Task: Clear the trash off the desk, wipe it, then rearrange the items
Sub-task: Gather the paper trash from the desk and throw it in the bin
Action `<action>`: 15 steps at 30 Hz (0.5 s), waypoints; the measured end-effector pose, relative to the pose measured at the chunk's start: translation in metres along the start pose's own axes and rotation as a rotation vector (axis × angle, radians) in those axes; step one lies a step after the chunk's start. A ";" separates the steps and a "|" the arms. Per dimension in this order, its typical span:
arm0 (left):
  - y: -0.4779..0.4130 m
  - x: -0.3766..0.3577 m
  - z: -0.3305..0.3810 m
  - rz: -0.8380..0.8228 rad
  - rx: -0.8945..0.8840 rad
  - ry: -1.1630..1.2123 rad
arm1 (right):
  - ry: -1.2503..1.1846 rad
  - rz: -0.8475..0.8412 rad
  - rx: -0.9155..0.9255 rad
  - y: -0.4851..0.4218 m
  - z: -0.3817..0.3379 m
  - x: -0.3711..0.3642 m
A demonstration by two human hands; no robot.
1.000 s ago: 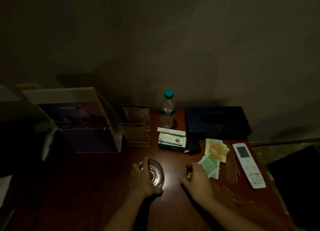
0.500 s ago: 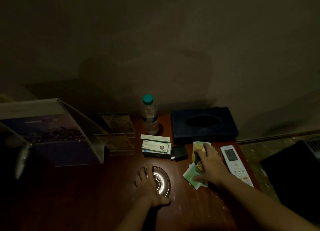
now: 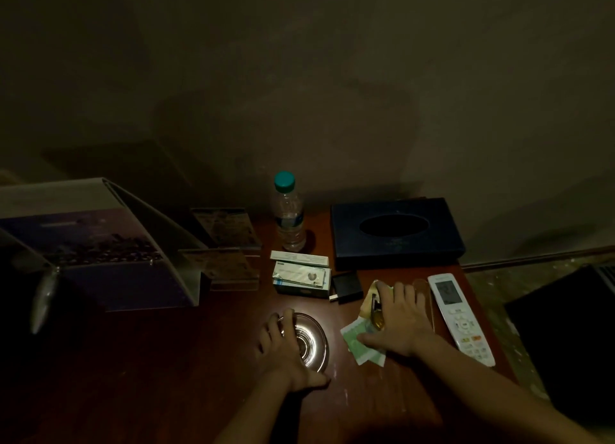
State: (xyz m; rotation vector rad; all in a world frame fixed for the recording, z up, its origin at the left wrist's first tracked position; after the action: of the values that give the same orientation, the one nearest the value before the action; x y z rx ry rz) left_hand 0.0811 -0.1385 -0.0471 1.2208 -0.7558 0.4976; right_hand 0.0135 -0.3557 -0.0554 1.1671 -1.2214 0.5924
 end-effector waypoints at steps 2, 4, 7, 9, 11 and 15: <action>0.000 0.000 0.001 0.003 -0.003 0.001 | -0.070 -0.013 -0.011 0.003 -0.007 -0.007; 0.000 0.001 0.001 0.000 -0.007 -0.002 | -0.160 -0.042 -0.026 0.004 -0.013 -0.013; -0.001 0.001 0.001 -0.012 -0.009 0.002 | -0.210 -0.036 -0.048 0.008 -0.019 -0.015; -0.001 0.001 0.000 -0.007 -0.012 0.003 | -0.224 0.007 -0.073 0.010 -0.022 -0.015; -0.002 0.000 0.000 -0.001 -0.016 0.005 | -0.253 0.036 -0.106 0.015 -0.025 -0.015; -0.003 -0.001 -0.001 -0.002 -0.017 -0.006 | -0.283 0.126 -0.143 0.027 -0.030 -0.023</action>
State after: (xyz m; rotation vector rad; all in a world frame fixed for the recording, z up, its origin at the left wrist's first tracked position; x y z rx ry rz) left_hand 0.0829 -0.1381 -0.0506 1.2078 -0.7621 0.4856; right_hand -0.0044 -0.3139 -0.0650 1.0833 -1.5614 0.4340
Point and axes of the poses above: each hand's wrist, its own y-axis away from the middle knuckle, its own x-axis out of the back of the hand, z = x × y, the point moved 1 cm from there along -y, towards the middle knuckle
